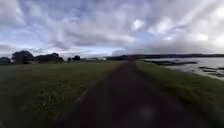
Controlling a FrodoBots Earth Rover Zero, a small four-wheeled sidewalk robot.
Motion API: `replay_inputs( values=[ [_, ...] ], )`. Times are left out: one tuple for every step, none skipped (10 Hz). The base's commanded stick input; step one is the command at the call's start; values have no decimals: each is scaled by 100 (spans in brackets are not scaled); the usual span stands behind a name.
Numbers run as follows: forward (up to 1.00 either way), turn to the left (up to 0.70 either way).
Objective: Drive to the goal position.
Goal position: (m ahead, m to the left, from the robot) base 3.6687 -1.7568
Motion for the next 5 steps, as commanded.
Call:
replay_inputs(
  values=[
    [70,0],
    [70,0],
    [70,0],
    [70,0],
    [70,-9]
  ],
)
